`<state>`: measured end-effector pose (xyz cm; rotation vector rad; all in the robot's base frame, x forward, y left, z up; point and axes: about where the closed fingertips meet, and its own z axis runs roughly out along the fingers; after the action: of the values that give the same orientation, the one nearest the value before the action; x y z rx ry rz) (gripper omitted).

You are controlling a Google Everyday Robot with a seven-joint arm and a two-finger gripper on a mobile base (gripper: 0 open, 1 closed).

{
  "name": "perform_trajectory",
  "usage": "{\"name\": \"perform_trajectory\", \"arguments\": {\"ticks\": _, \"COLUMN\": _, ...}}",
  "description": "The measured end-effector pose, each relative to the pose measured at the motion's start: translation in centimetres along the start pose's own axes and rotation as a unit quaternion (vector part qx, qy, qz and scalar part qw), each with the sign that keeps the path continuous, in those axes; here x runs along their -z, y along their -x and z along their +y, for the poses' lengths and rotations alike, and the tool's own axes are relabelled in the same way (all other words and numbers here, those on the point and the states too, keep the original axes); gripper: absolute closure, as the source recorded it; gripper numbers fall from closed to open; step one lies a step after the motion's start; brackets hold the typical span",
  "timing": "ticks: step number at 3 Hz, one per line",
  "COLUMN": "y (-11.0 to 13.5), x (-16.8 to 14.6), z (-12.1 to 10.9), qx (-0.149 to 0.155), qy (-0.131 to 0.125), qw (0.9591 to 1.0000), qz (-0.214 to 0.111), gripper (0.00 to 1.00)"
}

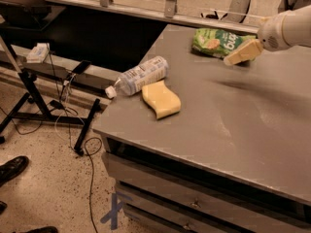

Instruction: Move green rice chip bag near sponge

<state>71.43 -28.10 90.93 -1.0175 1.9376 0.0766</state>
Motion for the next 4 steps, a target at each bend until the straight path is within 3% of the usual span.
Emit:
{"name": "perform_trajectory", "arguments": {"ticks": 1, "y": 0.8, "x": -3.0, "z": -1.6, "qx": -0.036, "qy": -0.007, "qw": 0.9985, "qz": -0.04, "gripper": 0.0}}
{"name": "perform_trajectory", "arguments": {"ticks": 2, "y": 0.6, "x": -5.6, "z": -2.1, "qx": -0.051, "qy": -0.009, "qw": 0.9976, "qz": -0.047, "gripper": 0.0}}
{"name": "perform_trajectory", "arguments": {"ticks": 3, "y": -0.4, "x": -8.1, "z": -2.2, "qx": -0.043, "qy": -0.007, "qw": 0.9986, "qz": -0.031, "gripper": 0.0}}
{"name": "perform_trajectory", "arguments": {"ticks": 4, "y": -0.8, "x": -9.4, "z": -2.3, "qx": -0.032, "qy": -0.005, "qw": 0.9991, "qz": -0.027, "gripper": 0.18}}
